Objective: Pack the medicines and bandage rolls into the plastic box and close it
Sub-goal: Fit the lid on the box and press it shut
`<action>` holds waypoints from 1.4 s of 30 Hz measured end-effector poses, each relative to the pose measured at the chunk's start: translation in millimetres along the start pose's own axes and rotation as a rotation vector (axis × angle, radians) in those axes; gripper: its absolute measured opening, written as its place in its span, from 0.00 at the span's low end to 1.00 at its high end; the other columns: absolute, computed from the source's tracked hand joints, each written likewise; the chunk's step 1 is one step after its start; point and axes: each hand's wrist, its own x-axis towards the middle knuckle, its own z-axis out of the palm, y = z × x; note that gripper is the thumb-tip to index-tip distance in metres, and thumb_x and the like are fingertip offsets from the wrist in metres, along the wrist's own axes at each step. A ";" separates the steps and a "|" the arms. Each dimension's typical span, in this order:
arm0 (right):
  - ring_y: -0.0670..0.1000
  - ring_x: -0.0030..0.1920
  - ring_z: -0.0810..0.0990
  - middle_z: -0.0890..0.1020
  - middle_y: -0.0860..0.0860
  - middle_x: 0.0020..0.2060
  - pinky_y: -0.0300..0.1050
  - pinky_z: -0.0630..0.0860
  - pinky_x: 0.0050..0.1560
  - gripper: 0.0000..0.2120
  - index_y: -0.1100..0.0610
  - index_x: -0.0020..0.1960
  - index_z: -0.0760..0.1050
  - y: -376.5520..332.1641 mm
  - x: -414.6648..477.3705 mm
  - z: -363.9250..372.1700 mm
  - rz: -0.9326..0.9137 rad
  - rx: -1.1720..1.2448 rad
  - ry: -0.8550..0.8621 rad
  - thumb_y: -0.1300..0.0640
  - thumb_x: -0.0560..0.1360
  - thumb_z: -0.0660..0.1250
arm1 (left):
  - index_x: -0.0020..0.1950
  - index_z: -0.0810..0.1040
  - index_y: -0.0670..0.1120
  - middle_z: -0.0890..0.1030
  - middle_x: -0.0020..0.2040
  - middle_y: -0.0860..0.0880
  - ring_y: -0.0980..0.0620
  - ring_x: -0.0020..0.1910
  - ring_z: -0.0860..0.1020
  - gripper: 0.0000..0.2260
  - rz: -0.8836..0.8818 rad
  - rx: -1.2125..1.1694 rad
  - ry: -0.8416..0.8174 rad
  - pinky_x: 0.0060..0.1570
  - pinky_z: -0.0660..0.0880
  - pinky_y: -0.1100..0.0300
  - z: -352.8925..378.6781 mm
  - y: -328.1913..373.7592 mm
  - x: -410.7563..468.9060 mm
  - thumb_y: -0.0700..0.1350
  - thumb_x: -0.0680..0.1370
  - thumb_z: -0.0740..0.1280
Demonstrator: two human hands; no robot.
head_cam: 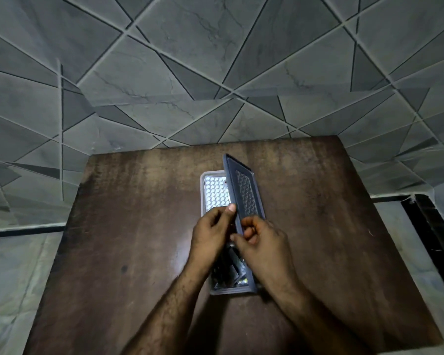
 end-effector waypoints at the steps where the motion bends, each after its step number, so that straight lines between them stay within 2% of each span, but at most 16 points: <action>1: 0.41 0.36 0.74 0.76 0.43 0.38 0.28 0.67 0.38 0.10 0.48 0.51 0.77 -2.3 -3.0 4.7 -0.046 -0.043 -0.019 0.52 0.71 0.72 | 0.39 0.79 0.46 0.79 0.32 0.50 0.53 0.33 0.76 0.14 0.007 -0.024 0.004 0.38 0.73 0.54 0.0 -1.2 1.4 0.56 0.75 0.70; 3: 0.42 0.38 0.74 0.75 0.42 0.41 0.34 0.72 0.42 0.12 0.48 0.55 0.77 -4.1 -8.5 12.7 -0.125 -0.090 -0.079 0.52 0.72 0.69 | 0.37 0.77 0.47 0.77 0.31 0.51 0.54 0.32 0.74 0.09 -0.032 -0.097 0.036 0.37 0.71 0.57 -3.5 -2.9 3.3 0.47 0.73 0.73; 5: 0.44 0.40 0.76 0.76 0.44 0.43 0.42 0.77 0.47 0.14 0.48 0.57 0.76 -0.7 -9.8 17.8 -0.171 -0.097 -0.138 0.52 0.72 0.70 | 0.38 0.78 0.48 0.79 0.33 0.47 0.50 0.34 0.76 0.07 -0.096 -0.161 0.082 0.40 0.73 0.55 -9.8 -8.5 6.5 0.41 0.72 0.74; 8: 0.45 0.44 0.79 0.80 0.48 0.47 0.41 0.77 0.51 0.13 0.51 0.57 0.78 10.0 -3.8 15.8 -0.197 -0.070 -0.132 0.53 0.73 0.70 | 0.43 0.79 0.45 0.81 0.35 0.47 0.51 0.35 0.77 0.05 -0.132 -0.168 0.111 0.39 0.74 0.59 -22.5 -18.1 9.9 0.36 0.74 0.72; 10: 0.50 0.48 0.81 0.81 0.52 0.49 0.46 0.78 0.54 0.13 0.53 0.57 0.79 23.1 6.0 11.6 -0.153 -0.083 -0.066 0.53 0.73 0.69 | 0.48 0.81 0.40 0.84 0.38 0.45 0.51 0.35 0.80 0.04 -0.152 -0.211 0.101 0.40 0.77 0.59 -30.0 -21.7 10.6 0.35 0.75 0.70; 12: 0.56 0.54 0.80 0.80 0.55 0.54 0.50 0.76 0.57 0.16 0.55 0.60 0.77 37.7 17.4 6.3 -0.030 -0.172 -0.057 0.53 0.74 0.69 | 0.51 0.81 0.38 0.85 0.40 0.45 0.52 0.35 0.82 0.06 -0.181 -0.239 0.110 0.39 0.79 0.60 -35.6 -24.3 12.0 0.35 0.76 0.68; 14: 0.59 0.58 0.78 0.79 0.58 0.57 0.50 0.75 0.59 0.18 0.56 0.63 0.75 49.7 25.5 2.9 0.087 -0.262 -0.099 0.53 0.74 0.67 | 0.54 0.82 0.38 0.86 0.43 0.44 0.50 0.39 0.84 0.08 -0.205 -0.212 0.123 0.43 0.81 0.57 -41.4 -29.5 15.7 0.37 0.75 0.70; 16: 0.59 0.57 0.78 0.80 0.58 0.57 0.48 0.75 0.57 0.18 0.57 0.63 0.74 56.5 29.0 3.3 0.147 -0.271 -0.142 0.53 0.75 0.66 | 0.54 0.84 0.45 0.87 0.46 0.47 0.48 0.45 0.85 0.12 -0.198 -0.073 0.152 0.52 0.81 0.51 -46.5 -36.4 19.8 0.45 0.71 0.74; 18: 0.57 0.55 0.80 0.82 0.58 0.55 0.45 0.75 0.53 0.15 0.58 0.61 0.76 59.9 29.5 6.0 0.184 -0.218 -0.154 0.54 0.75 0.66 | 0.52 0.85 0.50 0.87 0.46 0.51 0.51 0.46 0.85 0.13 -0.180 0.073 0.198 0.55 0.80 0.49 -48.0 -39.3 21.1 0.50 0.69 0.76; 22: 0.56 0.50 0.81 0.84 0.56 0.52 0.41 0.72 0.46 0.12 0.57 0.57 0.78 64.8 28.7 9.9 0.205 -0.175 -0.126 0.55 0.75 0.67 | 0.56 0.84 0.49 0.85 0.46 0.55 0.55 0.46 0.83 0.12 -0.065 0.238 0.253 0.55 0.79 0.55 -42.6 -32.3 17.3 0.48 0.73 0.74; 25: 0.54 0.50 0.81 0.84 0.55 0.51 0.38 0.70 0.45 0.12 0.58 0.57 0.79 66.0 29.0 8.6 0.209 -0.147 -0.110 0.55 0.75 0.68 | 0.56 0.84 0.49 0.85 0.46 0.53 0.57 0.45 0.81 0.12 -0.039 0.323 0.269 0.50 0.75 0.62 -40.6 -28.3 15.6 0.47 0.74 0.72; 30: 0.53 0.51 0.82 0.84 0.54 0.52 0.36 0.70 0.47 0.14 0.57 0.59 0.79 66.7 30.6 8.5 0.218 -0.125 -0.088 0.56 0.75 0.69 | 0.55 0.85 0.50 0.83 0.42 0.58 0.56 0.45 0.82 0.10 -0.067 0.394 0.234 0.47 0.75 0.62 -41.5 -33.9 15.9 0.49 0.75 0.70; 37: 0.53 0.47 0.82 0.86 0.51 0.47 0.46 0.79 0.51 0.11 0.53 0.54 0.80 70.7 27.8 9.7 0.270 -0.113 -0.022 0.52 0.74 0.70 | 0.57 0.84 0.50 0.86 0.51 0.51 0.56 0.48 0.82 0.11 -0.056 0.402 0.218 0.51 0.75 0.63 -42.9 -39.1 20.7 0.49 0.76 0.70; 42: 0.52 0.45 0.82 0.85 0.50 0.45 0.45 0.78 0.49 0.09 0.53 0.51 0.80 71.0 24.8 12.9 0.280 -0.103 0.041 0.51 0.73 0.70 | 0.58 0.84 0.49 0.86 0.53 0.51 0.57 0.49 0.81 0.13 -0.065 0.427 0.237 0.49 0.71 0.65 -42.1 -40.8 24.4 0.51 0.75 0.71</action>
